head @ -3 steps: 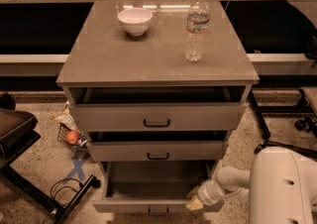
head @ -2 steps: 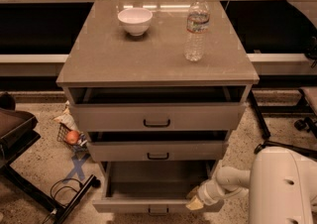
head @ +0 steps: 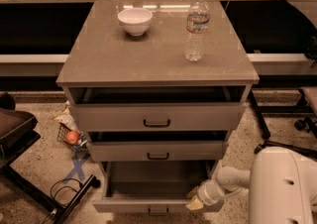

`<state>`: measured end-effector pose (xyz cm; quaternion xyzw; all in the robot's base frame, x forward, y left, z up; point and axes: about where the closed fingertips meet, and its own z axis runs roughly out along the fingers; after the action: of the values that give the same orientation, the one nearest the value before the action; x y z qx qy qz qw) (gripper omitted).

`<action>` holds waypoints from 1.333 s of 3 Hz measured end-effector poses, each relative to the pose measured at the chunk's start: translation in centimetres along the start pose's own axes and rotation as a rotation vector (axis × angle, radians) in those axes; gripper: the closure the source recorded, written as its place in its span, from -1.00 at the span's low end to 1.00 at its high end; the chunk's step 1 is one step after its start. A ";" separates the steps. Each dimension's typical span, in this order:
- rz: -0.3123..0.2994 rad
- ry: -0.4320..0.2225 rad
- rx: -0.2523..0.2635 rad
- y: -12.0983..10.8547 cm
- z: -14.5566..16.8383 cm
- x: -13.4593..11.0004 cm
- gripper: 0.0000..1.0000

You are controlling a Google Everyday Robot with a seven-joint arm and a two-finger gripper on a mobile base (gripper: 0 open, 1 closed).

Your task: Open bottom drawer

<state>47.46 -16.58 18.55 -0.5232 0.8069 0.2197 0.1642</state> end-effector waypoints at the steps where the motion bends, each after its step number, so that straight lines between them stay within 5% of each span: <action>1: 0.000 0.000 0.000 0.0 0.0 0.0 0.63; 3: 0.000 0.000 0.000 0.0 0.0 0.0 -0.30; 4: 0.000 0.000 -0.001 0.1 -0.2 -0.2 -0.91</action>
Offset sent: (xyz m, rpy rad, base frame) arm 0.0000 0.0001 0.0000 0.0001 0.0001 0.0001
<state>47.44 -16.55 18.86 -0.5233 0.8068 0.2200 0.1641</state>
